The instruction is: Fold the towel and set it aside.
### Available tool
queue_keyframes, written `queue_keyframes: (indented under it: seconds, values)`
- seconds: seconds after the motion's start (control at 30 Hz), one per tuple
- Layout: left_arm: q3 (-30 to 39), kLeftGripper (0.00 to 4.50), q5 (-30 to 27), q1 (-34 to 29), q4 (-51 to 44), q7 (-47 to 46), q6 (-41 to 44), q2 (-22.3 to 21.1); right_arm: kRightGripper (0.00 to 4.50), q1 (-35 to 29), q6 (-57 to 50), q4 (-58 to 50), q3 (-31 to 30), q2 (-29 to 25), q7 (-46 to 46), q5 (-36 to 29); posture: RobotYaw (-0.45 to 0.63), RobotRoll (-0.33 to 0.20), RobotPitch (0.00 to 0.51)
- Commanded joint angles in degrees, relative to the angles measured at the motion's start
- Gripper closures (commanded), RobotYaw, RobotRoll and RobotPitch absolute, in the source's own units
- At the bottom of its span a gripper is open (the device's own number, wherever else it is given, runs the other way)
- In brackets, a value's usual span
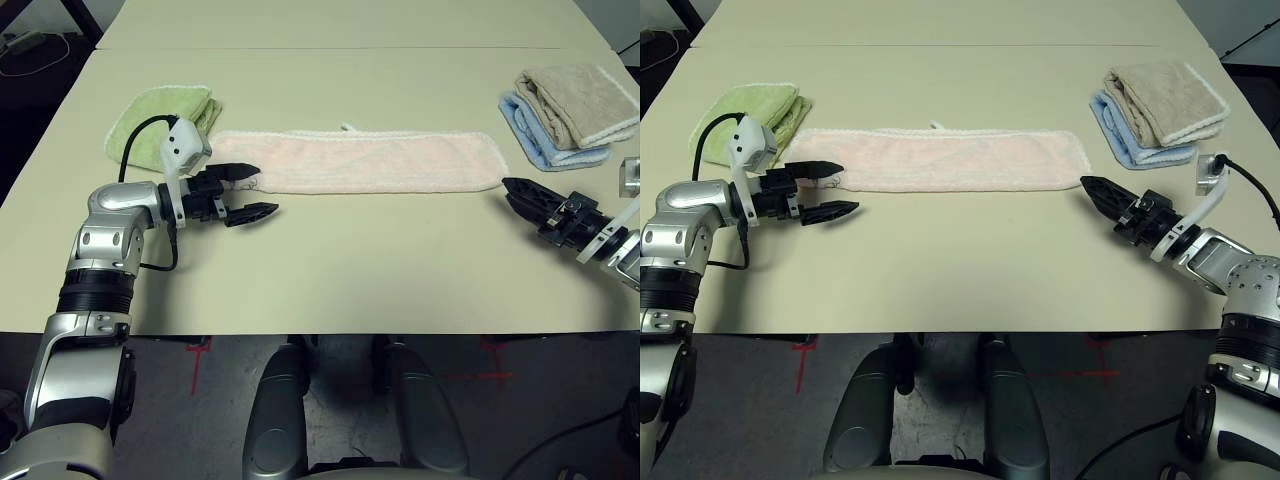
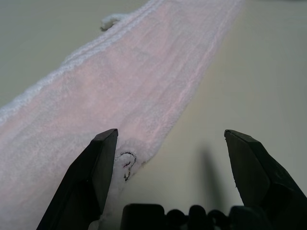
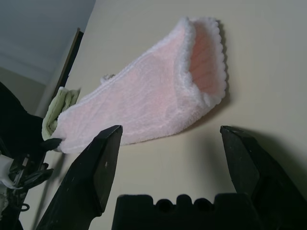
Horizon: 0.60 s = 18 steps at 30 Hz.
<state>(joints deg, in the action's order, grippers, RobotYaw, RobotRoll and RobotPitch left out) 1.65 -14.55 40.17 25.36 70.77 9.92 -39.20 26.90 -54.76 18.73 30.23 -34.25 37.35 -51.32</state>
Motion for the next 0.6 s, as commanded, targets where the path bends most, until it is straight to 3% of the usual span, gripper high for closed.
queue_keyframes:
  seconds: [0.03,0.43,0.53,0.6]
  values:
    - [-0.12,0.0,-0.58,-0.48,-1.04,-0.06,0.64,0.2,0.03,1.16,3.02,1.94,0.23,1.87,-2.74,1.85,-0.01,0.0,0.261]
    - [0.4,0.0,-0.94,-1.38,-2.46,-0.59,1.79,-0.33,0.03,5.09,6.78,4.91,-1.98,4.06,-4.16,5.38,0.0,0.0,0.263]
    - [0.27,0.0,-1.01,-1.36,-2.52,-0.74,1.86,-0.31,0.62,5.39,6.78,5.04,-1.97,4.25,-4.18,5.43,0.0,0.0,0.262]
    - [0.21,0.0,-1.04,-1.33,-2.49,-0.82,1.86,-0.31,1.35,5.65,7.01,5.19,-1.82,4.3,-4.18,5.59,0.0,0.0,0.26]
